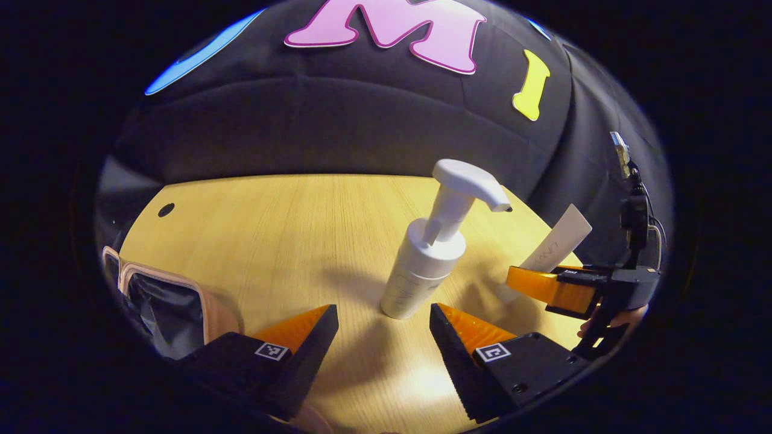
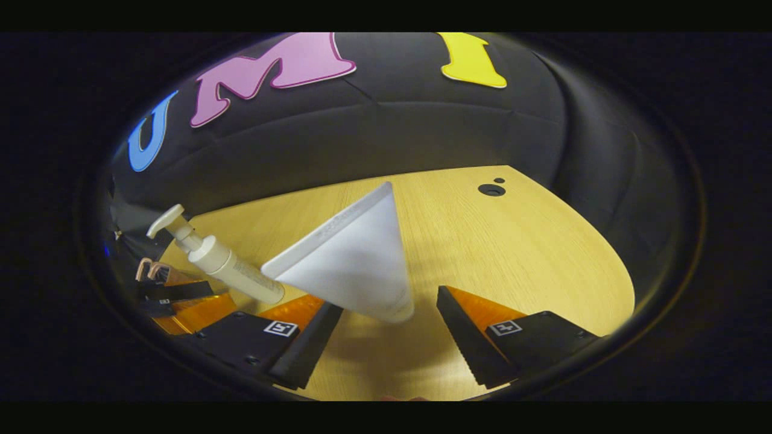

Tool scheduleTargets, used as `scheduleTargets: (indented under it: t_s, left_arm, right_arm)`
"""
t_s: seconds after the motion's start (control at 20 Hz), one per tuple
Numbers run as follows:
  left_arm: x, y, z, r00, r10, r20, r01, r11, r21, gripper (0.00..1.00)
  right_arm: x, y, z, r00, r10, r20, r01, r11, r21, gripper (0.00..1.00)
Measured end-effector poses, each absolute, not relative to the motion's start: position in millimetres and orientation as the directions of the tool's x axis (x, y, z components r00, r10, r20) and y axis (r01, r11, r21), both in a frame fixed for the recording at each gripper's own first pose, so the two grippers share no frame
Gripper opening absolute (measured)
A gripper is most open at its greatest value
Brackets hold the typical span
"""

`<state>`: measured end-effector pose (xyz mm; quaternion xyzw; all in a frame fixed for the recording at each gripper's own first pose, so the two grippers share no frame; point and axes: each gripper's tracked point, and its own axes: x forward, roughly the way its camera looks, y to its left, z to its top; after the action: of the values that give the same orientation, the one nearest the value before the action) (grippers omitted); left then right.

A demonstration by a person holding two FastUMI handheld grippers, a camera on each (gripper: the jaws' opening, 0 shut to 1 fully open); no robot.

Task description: First open the suitcase, pack the skin care products into it, and then close the suitcase.

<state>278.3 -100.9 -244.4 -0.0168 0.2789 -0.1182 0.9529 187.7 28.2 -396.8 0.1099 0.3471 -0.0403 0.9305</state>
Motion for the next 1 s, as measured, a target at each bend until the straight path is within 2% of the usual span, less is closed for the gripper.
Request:
scheduleTargets:
  t_s: [0.3, 0.35, 0.4, 0.5, 0.55, 0.6, 0.7, 0.8, 0.85, 0.9, 1.0]
  left_arm:
    - [327, -139, -243, 0.838, -0.218, -0.501, 0.241, 0.970, -0.019, 0.95]
    - [327, -140, -237, 0.841, -0.207, -0.500, 0.242, 0.970, 0.006, 0.77]
    - [322, -142, -234, 0.825, -0.226, -0.518, 0.273, 0.962, 0.015, 0.64]
    - [325, -155, -243, 0.785, -0.260, -0.562, 0.318, 0.948, 0.005, 0.57]
    - [319, -153, -242, 0.774, -0.249, -0.583, 0.305, 0.952, -0.003, 0.54]
    - [311, -150, -239, 0.767, -0.247, -0.592, 0.291, 0.956, -0.023, 0.55]
    - [287, -143, -223, 0.759, -0.279, -0.588, 0.280, 0.956, -0.093, 0.55]
    - [252, -122, -201, 0.750, -0.302, -0.588, 0.283, 0.951, -0.127, 0.54]
    - [238, -109, -192, 0.746, -0.301, -0.594, 0.286, 0.950, -0.123, 0.58]
    - [221, -95, -182, 0.736, -0.301, -0.606, 0.295, 0.949, -0.113, 0.54]
    - [187, -59, -163, 0.720, -0.290, -0.631, 0.305, 0.948, -0.088, 0.54]
  right_arm:
    - [202, 29, -406, 0.756, 0.024, -0.654, 0.116, 0.978, 0.171, 0.98]
    - [205, 32, -407, 0.760, 0.032, -0.649, 0.112, 0.978, 0.179, 0.89]
    - [212, 30, -408, 0.766, 0.014, -0.643, 0.115, 0.981, 0.158, 0.73]
    - [209, 37, -408, 0.756, 0.070, -0.651, 0.062, 0.982, 0.178, 0.42]
    - [206, 38, -406, 0.746, 0.088, -0.661, 0.054, 0.980, 0.192, 0.43]
    - [203, 38, -400, 0.744, 0.098, -0.661, 0.053, 0.977, 0.205, 0.33]
    - [192, 38, -376, 0.754, 0.117, -0.646, 0.043, 0.973, 0.227, 0.43]
    - [177, 45, -346, 0.767, 0.149, -0.624, 0.005, 0.971, 0.238, 0.33]
    - [168, 49, -332, 0.770, 0.161, -0.617, -0.016, 0.972, 0.234, 0.38]
    - [157, 54, -317, 0.776, 0.171, -0.607, -0.038, 0.973, 0.226, 0.33]
    - [135, 65, -289, 0.791, 0.181, -0.584, -0.080, 0.978, 0.195, 0.33]
